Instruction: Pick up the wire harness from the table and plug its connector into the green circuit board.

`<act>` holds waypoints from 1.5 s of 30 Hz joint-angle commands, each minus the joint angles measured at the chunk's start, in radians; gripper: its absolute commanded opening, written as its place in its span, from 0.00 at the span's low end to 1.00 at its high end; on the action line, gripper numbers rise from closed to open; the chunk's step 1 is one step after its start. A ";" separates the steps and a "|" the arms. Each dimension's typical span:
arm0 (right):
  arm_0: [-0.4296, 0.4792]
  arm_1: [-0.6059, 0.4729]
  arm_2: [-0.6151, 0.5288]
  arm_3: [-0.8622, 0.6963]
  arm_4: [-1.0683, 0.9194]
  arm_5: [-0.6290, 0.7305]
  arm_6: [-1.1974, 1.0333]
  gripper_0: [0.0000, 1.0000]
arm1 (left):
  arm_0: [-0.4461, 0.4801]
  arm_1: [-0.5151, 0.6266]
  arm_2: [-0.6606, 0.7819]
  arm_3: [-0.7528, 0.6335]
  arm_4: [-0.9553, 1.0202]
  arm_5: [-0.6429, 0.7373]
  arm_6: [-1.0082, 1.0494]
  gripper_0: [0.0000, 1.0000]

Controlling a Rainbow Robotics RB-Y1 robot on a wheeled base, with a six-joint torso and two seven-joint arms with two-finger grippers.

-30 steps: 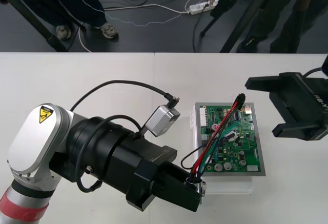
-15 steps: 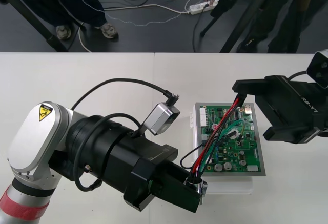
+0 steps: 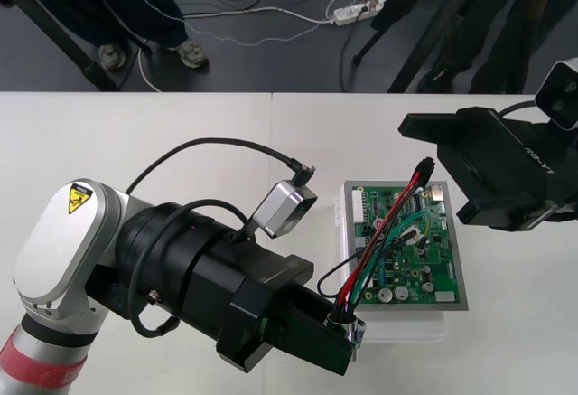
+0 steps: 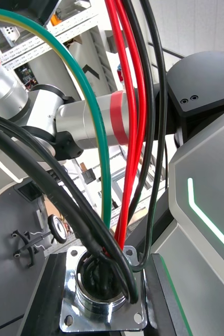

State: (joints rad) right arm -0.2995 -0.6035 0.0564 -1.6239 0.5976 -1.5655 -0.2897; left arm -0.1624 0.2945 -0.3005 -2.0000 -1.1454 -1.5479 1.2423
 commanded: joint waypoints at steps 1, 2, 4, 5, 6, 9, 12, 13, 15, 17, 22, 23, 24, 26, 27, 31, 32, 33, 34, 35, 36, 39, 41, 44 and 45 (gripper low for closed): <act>-0.047 0.005 0.054 -0.008 -0.047 -0.005 -0.071 1.00 | -0.031 -0.015 -0.022 -0.011 0.022 -0.023 -0.081 0.00; -0.049 0.004 0.063 -0.008 -0.052 -0.005 -0.071 1.00 | -0.031 -0.015 -0.022 -0.011 0.022 -0.023 -0.081 0.00; -0.049 -0.006 0.095 -0.008 -0.078 -0.005 -0.071 1.00 | -0.031 -0.015 -0.023 -0.011 0.021 -0.023 -0.081 0.00; -0.049 -0.009 0.102 -0.008 -0.081 -0.005 -0.069 1.00 | -0.031 -0.015 -0.025 -0.011 0.022 -0.023 -0.081 0.00; -0.049 -0.013 0.109 -0.008 -0.085 -0.005 -0.065 1.00 | -0.031 -0.017 -0.026 -0.011 0.022 -0.023 -0.081 0.00; -0.049 -0.013 0.111 -0.011 -0.085 -0.005 -0.062 1.00 | -0.031 -0.017 -0.026 -0.011 0.022 -0.023 -0.081 0.00; -0.047 -0.015 0.111 -0.024 -0.085 -0.005 -0.060 1.00 | -0.031 -0.017 -0.026 -0.011 0.027 -0.023 -0.081 0.00; -0.046 -0.013 0.111 -0.025 -0.085 -0.005 -0.060 1.00 | -0.031 -0.017 -0.026 -0.011 0.027 -0.023 -0.081 0.00; -0.046 -0.013 0.111 -0.030 -0.085 -0.005 -0.060 1.00 | -0.032 -0.017 -0.028 -0.011 0.030 -0.023 -0.081 0.00; -0.043 -0.012 0.111 -0.033 -0.087 -0.005 -0.060 1.00 | -0.031 -0.017 -0.026 -0.011 0.032 -0.023 -0.081 0.00; -0.046 -0.012 0.111 -0.044 -0.104 -0.005 -0.068 1.00 | -0.031 -0.017 -0.028 -0.011 0.033 -0.023 -0.081 0.00; -0.046 -0.012 0.111 -0.050 -0.107 -0.005 -0.066 1.00 | -0.031 -0.017 -0.026 -0.011 0.033 -0.023 -0.081 0.00; -0.043 -0.012 0.111 -0.059 -0.113 -0.005 -0.068 1.00 | -0.031 -0.017 -0.026 -0.011 0.033 -0.023 -0.081 0.00; -0.046 -0.012 0.111 -0.067 -0.116 -0.005 -0.068 1.00 | -0.031 -0.017 -0.026 -0.011 0.035 -0.023 -0.081 0.00; -0.043 -0.010 0.111 -0.070 -0.116 -0.005 -0.068 1.00 | -0.031 -0.017 -0.026 -0.011 0.035 -0.023 -0.081 0.00; -0.046 -0.012 0.111 -0.077 -0.116 -0.005 -0.069 1.00 | -0.031 -0.017 -0.026 -0.011 0.038 -0.023 -0.081 0.00; -0.046 -0.012 0.111 -0.077 -0.116 -0.005 -0.069 1.00 | -0.031 -0.017 -0.026 -0.011 0.039 -0.023 -0.081 0.00; -0.043 -0.012 0.111 -0.077 -0.116 -0.005 -0.069 1.00 | -0.031 -0.017 -0.026 -0.011 0.039 -0.023 -0.081 0.00; -0.043 -0.010 0.111 -0.077 -0.117 -0.005 -0.069 1.00 | -0.031 -0.017 -0.026 -0.011 0.039 -0.023 -0.081 0.00; -0.043 -0.009 0.111 -0.079 -0.116 -0.005 -0.069 1.00 | -0.031 -0.018 -0.028 -0.011 0.041 -0.023 -0.080 0.00; -0.043 -0.009 0.111 -0.079 -0.116 -0.005 -0.071 1.00 | -0.031 -0.017 -0.026 -0.011 0.041 -0.023 -0.080 0.00; -0.043 -0.007 0.117 -0.080 -0.116 -0.005 -0.068 1.00 | -0.031 -0.017 -0.026 -0.011 0.047 -0.023 -0.080 0.00; -0.043 -0.007 0.120 -0.082 -0.116 -0.005 -0.065 0.93 | -0.031 -0.017 -0.026 -0.011 0.047 -0.023 -0.081 0.00; -0.039 -0.007 0.120 -0.085 -0.116 -0.005 -0.068 0.21 | -0.031 -0.017 -0.026 -0.011 0.047 -0.023 -0.080 0.00; -0.039 -0.007 0.120 -0.088 -0.117 -0.005 -0.065 0.12 | -0.031 -0.017 -0.028 -0.011 0.047 -0.023 -0.080 0.00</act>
State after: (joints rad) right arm -0.3178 -0.6037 0.1571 -1.6710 0.4975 -1.5655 -0.3433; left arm -0.1624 0.2945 -0.3008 -2.0000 -1.1179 -1.5479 1.2419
